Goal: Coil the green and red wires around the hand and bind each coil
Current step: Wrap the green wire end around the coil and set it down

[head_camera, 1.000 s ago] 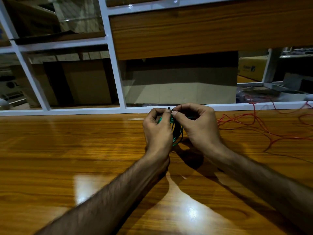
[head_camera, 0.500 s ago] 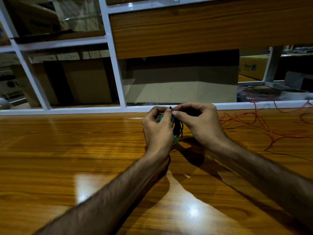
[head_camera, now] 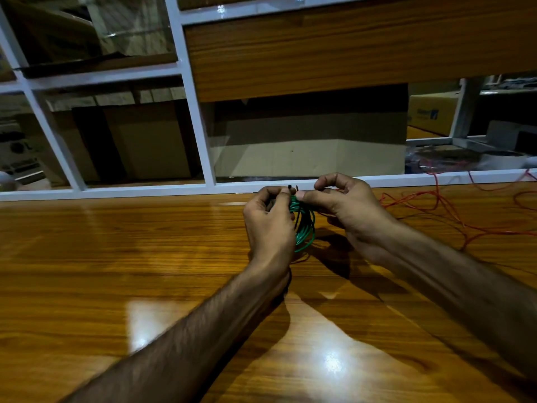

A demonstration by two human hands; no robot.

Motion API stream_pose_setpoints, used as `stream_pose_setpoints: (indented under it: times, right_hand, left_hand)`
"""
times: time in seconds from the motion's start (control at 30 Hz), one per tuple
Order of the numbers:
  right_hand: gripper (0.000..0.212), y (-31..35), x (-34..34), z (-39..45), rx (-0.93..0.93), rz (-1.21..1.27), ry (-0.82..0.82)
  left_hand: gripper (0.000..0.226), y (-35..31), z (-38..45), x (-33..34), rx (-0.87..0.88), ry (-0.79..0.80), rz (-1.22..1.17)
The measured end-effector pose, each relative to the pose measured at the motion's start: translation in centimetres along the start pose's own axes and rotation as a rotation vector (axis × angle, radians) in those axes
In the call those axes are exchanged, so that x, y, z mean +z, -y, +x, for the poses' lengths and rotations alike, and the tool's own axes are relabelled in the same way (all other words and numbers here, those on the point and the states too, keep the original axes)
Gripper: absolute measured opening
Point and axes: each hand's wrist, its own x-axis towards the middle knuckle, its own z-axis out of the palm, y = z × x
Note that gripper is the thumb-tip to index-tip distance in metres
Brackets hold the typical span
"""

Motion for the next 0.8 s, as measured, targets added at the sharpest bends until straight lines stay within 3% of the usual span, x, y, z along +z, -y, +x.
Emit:
stream_pose_setpoints:
  times: [0.2, 0.43, 0.8]
  right_hand:
    - [0.03, 0.4, -0.1, 0.0, 0.045, -0.003, 0.06]
    - [0.01, 0.5, -0.4, 0.1, -0.013, -0.006, 0.116]
    - [0.016, 0.4, -0.4, 0.1, -0.094, -0.063, 0.072]
  left_hand:
    - [0.024, -0.3, -0.2, 0.0, -0.023, -0.005, -0.019]
    - [0.021, -1.0, -0.3, 0.0, -0.038, -0.001, -0.021]
    - [0.01, -1.2, -0.3, -0.2, -0.119, -0.012, -0.062]
